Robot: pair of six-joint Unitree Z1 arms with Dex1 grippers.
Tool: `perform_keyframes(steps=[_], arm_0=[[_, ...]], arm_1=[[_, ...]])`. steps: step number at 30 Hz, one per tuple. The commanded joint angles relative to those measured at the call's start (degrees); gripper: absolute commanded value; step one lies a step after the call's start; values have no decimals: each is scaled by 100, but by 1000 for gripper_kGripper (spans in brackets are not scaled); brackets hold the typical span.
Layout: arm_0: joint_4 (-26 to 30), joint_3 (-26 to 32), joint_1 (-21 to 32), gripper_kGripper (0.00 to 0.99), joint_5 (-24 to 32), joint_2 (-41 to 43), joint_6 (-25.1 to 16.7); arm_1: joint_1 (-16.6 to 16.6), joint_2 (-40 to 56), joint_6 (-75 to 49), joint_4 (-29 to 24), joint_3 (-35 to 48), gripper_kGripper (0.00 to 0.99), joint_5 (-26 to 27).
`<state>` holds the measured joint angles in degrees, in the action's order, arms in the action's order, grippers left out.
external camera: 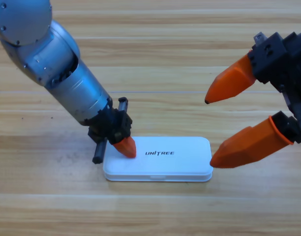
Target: Clean up eraser and pencils
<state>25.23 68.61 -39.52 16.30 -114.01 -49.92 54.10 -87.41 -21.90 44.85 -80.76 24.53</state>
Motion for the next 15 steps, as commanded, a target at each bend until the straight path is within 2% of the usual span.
perform_keyframes(steps=[1,5,10,13,15], arm_0=[[-291,-471,-214,0,-39,-288,35],[-431,-621,-214,0,-39,-324,26],[-326,-568,-214,0,-83,-25,43],[78,-269,-214,0,-118,379,175],[597,82,-206,0,-118,661,263]], arm_1=[[153,-241,19,-73,139,989,69],[153,-241,28,-73,139,989,69],[144,-250,19,-73,148,989,69],[153,-259,28,-73,148,989,69],[153,-259,19,-73,148,989,69]])
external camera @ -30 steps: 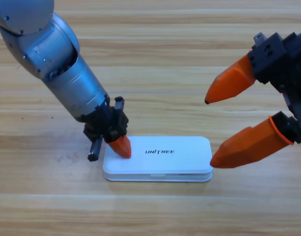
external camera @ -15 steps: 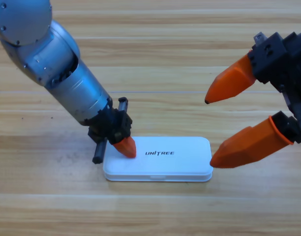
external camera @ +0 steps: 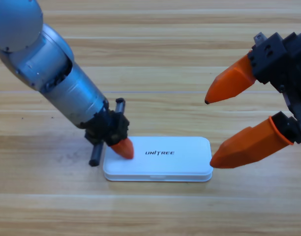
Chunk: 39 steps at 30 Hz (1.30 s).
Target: Clean up eraser and pencils
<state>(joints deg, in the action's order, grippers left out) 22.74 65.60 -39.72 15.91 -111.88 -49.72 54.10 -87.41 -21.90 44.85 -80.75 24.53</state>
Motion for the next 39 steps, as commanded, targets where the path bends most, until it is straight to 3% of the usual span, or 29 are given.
perform_keyframes(steps=[1,5,8,12,18,19,21,22,33,39], arm_0=[[1162,612,-185,0,-71,588,279],[2489,1517,-185,0,70,1142,428],[3140,1825,-185,0,175,1784,507],[3518,1886,-177,0,211,2408,613],[3606,1587,-168,0,281,2619,639],[3606,1535,-168,107,281,2636,595],[3606,1412,-168,865,281,2706,577],[3606,1341,-168,980,298,2742,604],[3518,1271,-168,990,307,2724,586],[3254,1025,-168,990,35,2671,736]], arm_1=[[153,-268,19,-73,148,989,69],[153,-259,28,-73,148,989,69],[153,-259,28,-73,157,989,69],[153,-250,19,-65,165,989,69],[153,-241,19,-65,174,989,69],[153,-241,19,-65,174,989,69],[153,-241,19,-65,174,989,69],[153,-241,19,-65,174,989,69],[153,-250,19,-65,183,989,69],[144,-250,19,-65,192,989,69]])
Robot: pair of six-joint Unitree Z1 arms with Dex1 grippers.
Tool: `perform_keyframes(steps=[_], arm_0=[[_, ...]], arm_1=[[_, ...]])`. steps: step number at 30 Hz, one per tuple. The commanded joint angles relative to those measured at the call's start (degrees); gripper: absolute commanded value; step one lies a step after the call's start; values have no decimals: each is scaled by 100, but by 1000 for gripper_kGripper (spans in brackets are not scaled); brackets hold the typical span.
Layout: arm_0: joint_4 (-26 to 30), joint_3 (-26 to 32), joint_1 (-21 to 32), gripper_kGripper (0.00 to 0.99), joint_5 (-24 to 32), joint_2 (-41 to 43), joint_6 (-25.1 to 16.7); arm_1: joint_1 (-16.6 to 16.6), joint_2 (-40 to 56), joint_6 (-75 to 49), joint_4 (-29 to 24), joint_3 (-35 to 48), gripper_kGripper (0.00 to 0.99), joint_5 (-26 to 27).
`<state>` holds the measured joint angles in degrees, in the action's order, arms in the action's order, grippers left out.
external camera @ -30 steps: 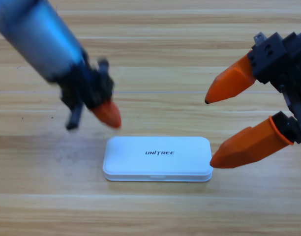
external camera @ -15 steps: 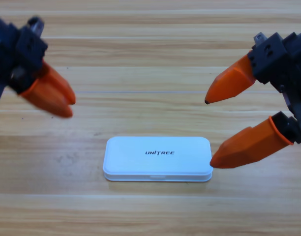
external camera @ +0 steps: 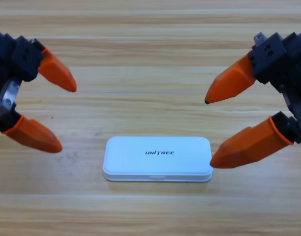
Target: Clean up eraser and pencils
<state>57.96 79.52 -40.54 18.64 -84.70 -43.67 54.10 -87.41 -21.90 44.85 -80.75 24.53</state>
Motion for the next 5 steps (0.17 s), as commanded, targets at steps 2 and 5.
perform_keyframes(steps=[2,5], arm_0=[[-276,-375,-86,990,-282,-100,184],[-347,-375,-86,990,-282,-126,245]], arm_1=[[153,-250,19,-65,192,989,60],[153,-250,19,-56,183,989,69]])
